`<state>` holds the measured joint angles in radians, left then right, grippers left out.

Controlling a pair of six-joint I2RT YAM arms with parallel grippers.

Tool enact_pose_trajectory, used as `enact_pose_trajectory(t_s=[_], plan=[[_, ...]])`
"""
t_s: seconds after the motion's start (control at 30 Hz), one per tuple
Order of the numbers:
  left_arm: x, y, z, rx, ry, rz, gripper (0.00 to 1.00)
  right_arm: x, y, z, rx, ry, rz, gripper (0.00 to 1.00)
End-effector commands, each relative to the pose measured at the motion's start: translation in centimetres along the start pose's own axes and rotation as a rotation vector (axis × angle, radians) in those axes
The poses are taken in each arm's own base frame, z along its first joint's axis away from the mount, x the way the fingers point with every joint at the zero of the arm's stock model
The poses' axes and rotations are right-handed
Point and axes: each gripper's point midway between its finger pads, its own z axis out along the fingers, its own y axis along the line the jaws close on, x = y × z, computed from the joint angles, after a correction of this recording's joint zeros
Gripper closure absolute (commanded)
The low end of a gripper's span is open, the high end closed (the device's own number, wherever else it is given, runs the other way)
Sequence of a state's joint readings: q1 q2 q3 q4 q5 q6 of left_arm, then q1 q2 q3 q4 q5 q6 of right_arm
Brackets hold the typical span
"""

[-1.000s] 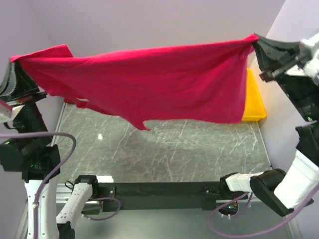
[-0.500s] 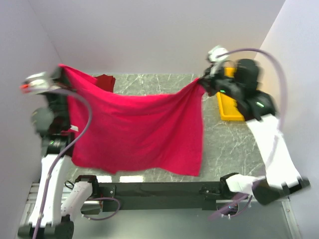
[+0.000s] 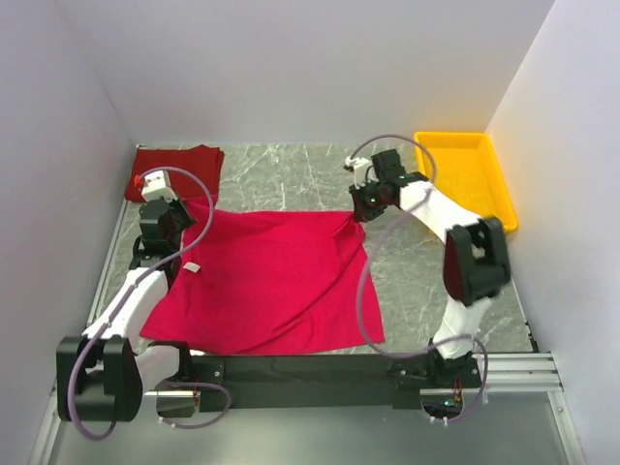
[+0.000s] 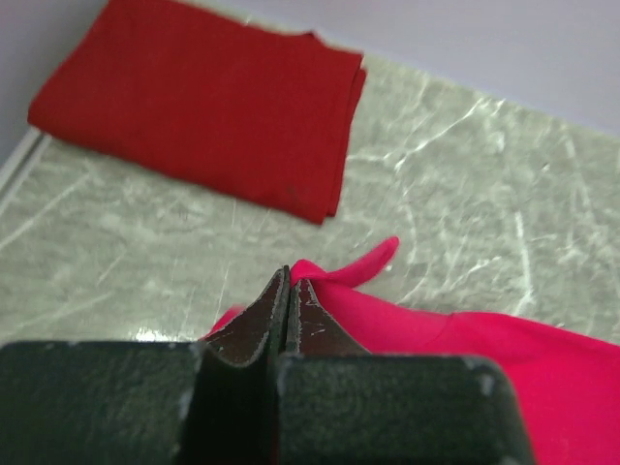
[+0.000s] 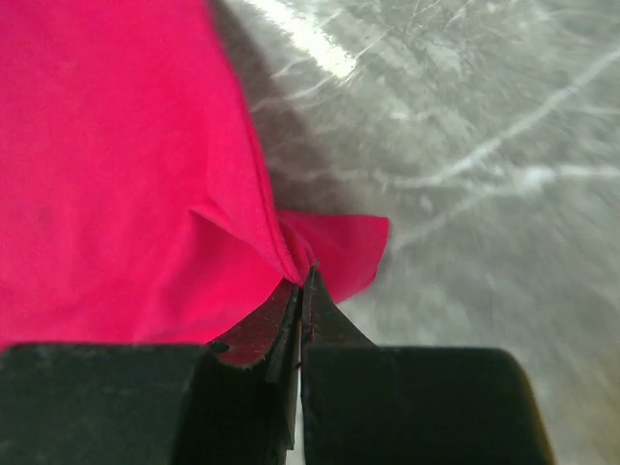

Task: Fold and stack the t-shirts
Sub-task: Flatten the tshirt out

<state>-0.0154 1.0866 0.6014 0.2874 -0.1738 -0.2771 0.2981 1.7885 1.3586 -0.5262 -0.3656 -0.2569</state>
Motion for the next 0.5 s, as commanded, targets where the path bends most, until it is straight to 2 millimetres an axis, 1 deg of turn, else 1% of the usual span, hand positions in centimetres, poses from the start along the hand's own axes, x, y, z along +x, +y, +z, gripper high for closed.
enact_pose_trajectory(t_s=[0.0,0.07,0.1,0.13,0.17,0.2,0.23,0.27,0.3,0.33,0.37,0.4,0.47], plan=[[-1.5,-0.1,0.7,-0.008,-0.076,-0.059,0.99,-2.9,-1.2,2.3,-0.009,-0.037,0.019,1.0],[-0.8,0.0,1.1,-0.016,-0.056,-0.05,0.99,-3.0,-1.8,3.6,-0.004,-0.011,0.034,1.0],[-0.6,0.0,1.3,-0.016,-0.05,-0.043,0.99,-4.5,-2.2,3.7,0.005,-0.03,0.029,0.98],[-0.5,0.0,1.5,-0.017,-0.042,-0.04,0.99,-3.9,-2.8,5.0,0.018,0.002,0.042,0.96],[-0.4,0.0,1.6,-0.016,-0.039,-0.036,0.99,-4.3,-3.2,5.3,0.028,0.001,0.043,0.92],[-0.5,0.0,1.8,-0.018,-0.039,-0.033,0.99,-5.1,-3.9,5.8,0.049,-0.009,0.046,0.83],[-0.4,0.0,1.9,-0.021,-0.034,-0.03,0.99,-5.4,-4.7,5.9,0.083,-0.011,0.048,0.78],[-0.4,0.0,2.0,-0.022,-0.034,-0.03,0.99,-5.8,-5.1,5.9,0.105,-0.016,0.049,0.68],[-0.6,0.0,2.1,-0.022,-0.035,-0.031,0.99,-6.9,-5.7,5.7,0.13,-0.036,0.049,0.63],[-0.5,0.0,2.2,-0.023,-0.031,-0.028,0.99,-7.4,-6.2,5.4,0.151,-0.051,0.049,0.57],[-0.5,0.0,2.3,-0.025,-0.03,-0.028,0.99,-7.8,-6.6,5.1,0.175,-0.059,0.048,0.5],[-0.6,-0.1,2.4,-0.023,-0.031,-0.03,0.99,-8.6,-6.7,4.4,0.185,-0.081,0.035,0.46],[-0.7,-0.1,2.5,-0.024,-0.034,-0.031,0.99,-8.9,-6.8,3.7,0.19,-0.092,0.019,0.43]])
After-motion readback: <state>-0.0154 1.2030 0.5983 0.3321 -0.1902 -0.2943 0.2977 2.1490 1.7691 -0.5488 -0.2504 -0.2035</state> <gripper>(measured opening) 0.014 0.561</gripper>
